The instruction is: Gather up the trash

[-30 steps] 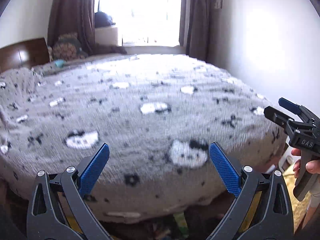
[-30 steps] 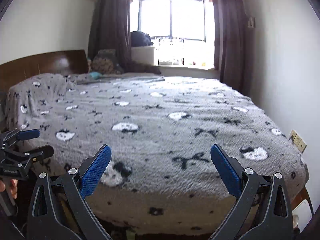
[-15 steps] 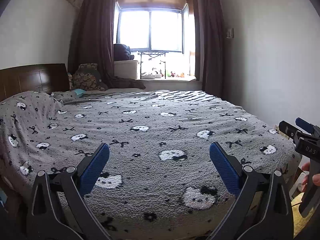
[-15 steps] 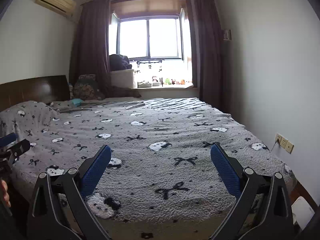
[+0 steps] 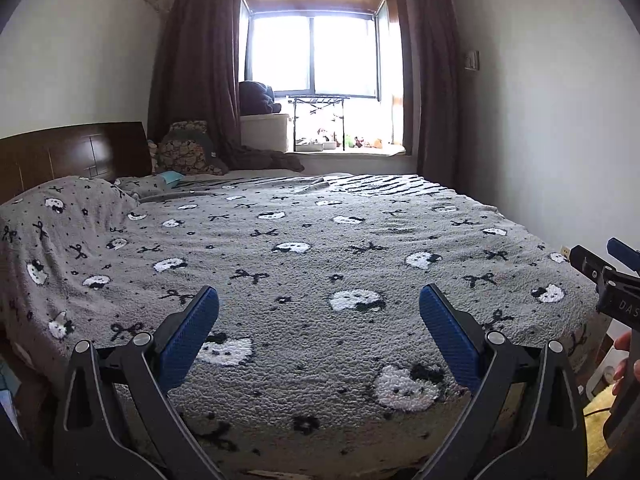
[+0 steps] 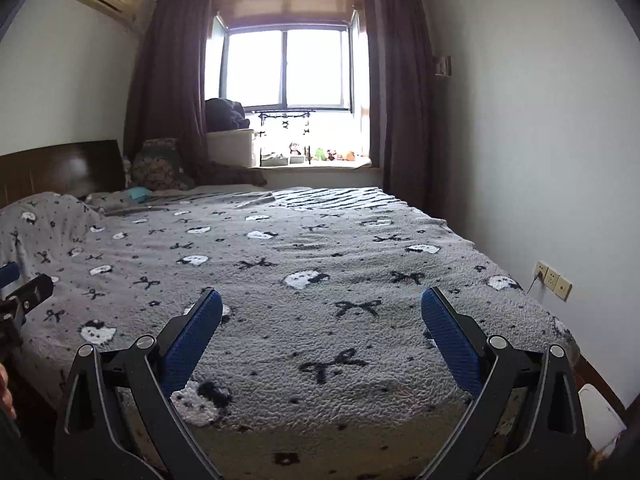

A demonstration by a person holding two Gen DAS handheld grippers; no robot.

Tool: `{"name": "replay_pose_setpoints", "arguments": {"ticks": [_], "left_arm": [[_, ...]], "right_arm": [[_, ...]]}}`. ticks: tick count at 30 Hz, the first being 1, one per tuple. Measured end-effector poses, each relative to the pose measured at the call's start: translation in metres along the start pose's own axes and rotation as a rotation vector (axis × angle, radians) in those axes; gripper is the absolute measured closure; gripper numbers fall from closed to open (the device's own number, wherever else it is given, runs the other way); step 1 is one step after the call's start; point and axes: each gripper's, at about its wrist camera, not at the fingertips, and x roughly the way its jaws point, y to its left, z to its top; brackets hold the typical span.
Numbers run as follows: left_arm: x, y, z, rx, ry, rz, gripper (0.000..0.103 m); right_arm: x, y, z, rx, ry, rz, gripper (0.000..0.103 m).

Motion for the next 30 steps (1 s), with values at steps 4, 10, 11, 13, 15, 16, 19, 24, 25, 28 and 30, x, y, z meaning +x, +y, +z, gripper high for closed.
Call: {"name": "replay_pose_setpoints", "arguments": {"ticks": [4,10,11,13,15,16,19,24,25,28,30], "left_arm": [[-0.0009,-0.0001,-0.0002,0.002,0.001,0.000,0.008],[0.0000,-0.0008,-0.0011,0.005,0.009,0.002,0.008],[-0.0001,-0.0009,-0.0010,0.006,0.009,0.002,0.008],[-0.0002,-0.0009,-0.0009,0.005,0.008,0.002,0.008],[-0.0002,-0.0007,-0.0008,0.004,0.007,0.004,0.008],[0.0000,-0.0006,-0.0008,0.003,0.008,0.006,0.008],[0.0009,0.0001,-0.0007,0.002,0.010,0.011,0.008],[0.0001,0.0007,-0.0007,0.004,0.009,0.012,0.008],[0.0001,0.0006,-0.0007,0.004,0.009,0.012,0.008],[0.0003,-0.0001,-0.0012,0.008,0.010,0.010,0.008],[0.0003,-0.0002,-0.0013,0.008,0.011,0.010,0.008]], "right_arm": [[-0.0013,0.0003,-0.0007,0.003,-0.001,0.004,0.003],[-0.0023,0.0007,-0.0005,0.010,-0.002,0.004,0.003],[-0.0027,0.0008,-0.0005,0.012,-0.002,0.006,0.003],[-0.0030,0.0010,-0.0006,0.014,-0.003,0.007,0.003],[-0.0029,0.0006,-0.0002,0.015,-0.002,0.008,0.003],[-0.0029,0.0006,-0.0003,0.015,-0.002,0.009,0.003],[-0.0030,0.0007,-0.0003,0.016,-0.003,0.008,0.003],[-0.0027,0.0004,-0.0003,0.018,-0.003,0.010,0.003],[-0.0024,0.0008,-0.0005,0.018,-0.003,0.009,0.003],[-0.0028,0.0006,-0.0003,0.018,-0.003,0.011,0.003],[-0.0028,0.0006,-0.0005,0.018,-0.003,0.010,0.003]]}}
